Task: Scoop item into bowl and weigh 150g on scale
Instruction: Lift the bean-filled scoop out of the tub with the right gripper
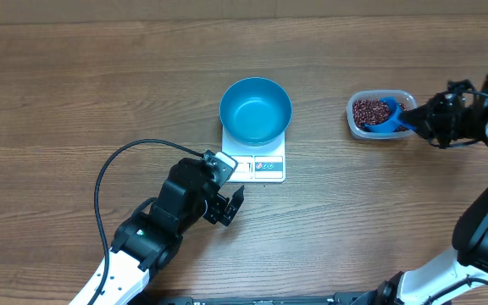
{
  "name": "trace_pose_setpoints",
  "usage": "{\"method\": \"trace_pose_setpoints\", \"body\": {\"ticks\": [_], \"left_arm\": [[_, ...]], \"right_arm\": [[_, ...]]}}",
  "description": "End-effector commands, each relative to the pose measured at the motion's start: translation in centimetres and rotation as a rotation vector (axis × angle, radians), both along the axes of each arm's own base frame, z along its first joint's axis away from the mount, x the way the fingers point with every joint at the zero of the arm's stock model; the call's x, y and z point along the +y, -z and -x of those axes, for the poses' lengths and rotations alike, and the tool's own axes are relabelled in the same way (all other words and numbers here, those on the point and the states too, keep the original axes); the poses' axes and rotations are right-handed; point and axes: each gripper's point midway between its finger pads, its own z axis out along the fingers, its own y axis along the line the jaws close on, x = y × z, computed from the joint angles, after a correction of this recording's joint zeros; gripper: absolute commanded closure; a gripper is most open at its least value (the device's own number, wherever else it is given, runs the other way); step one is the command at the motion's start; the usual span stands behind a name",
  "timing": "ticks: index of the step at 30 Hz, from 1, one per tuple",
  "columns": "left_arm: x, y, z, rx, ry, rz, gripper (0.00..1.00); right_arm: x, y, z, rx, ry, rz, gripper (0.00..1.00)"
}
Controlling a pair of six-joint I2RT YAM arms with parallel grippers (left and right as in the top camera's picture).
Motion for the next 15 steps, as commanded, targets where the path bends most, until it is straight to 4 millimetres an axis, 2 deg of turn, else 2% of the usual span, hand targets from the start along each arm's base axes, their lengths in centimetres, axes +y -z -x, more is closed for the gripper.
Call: {"method": "trace_pose_setpoints", "body": {"ticks": [1, 6, 15], "left_arm": [[0.3, 0.3, -0.2, -0.001, -0.006, -0.017, 0.0], [0.3, 0.3, -0.2, -0.001, -0.006, -0.017, 0.0], [0.3, 0.3, -0.2, -0.001, -0.006, -0.018, 0.0]], "right_arm": [[-1.3, 0.0, 1.0, -0.016, 0.009, -0.036, 0.96], [-2.2, 0.0, 1.7, -0.023, 0.008, -0.031, 0.96], [-1.2, -1.0, 1.4, -0.074, -0.018, -0.094, 0.96]]}}
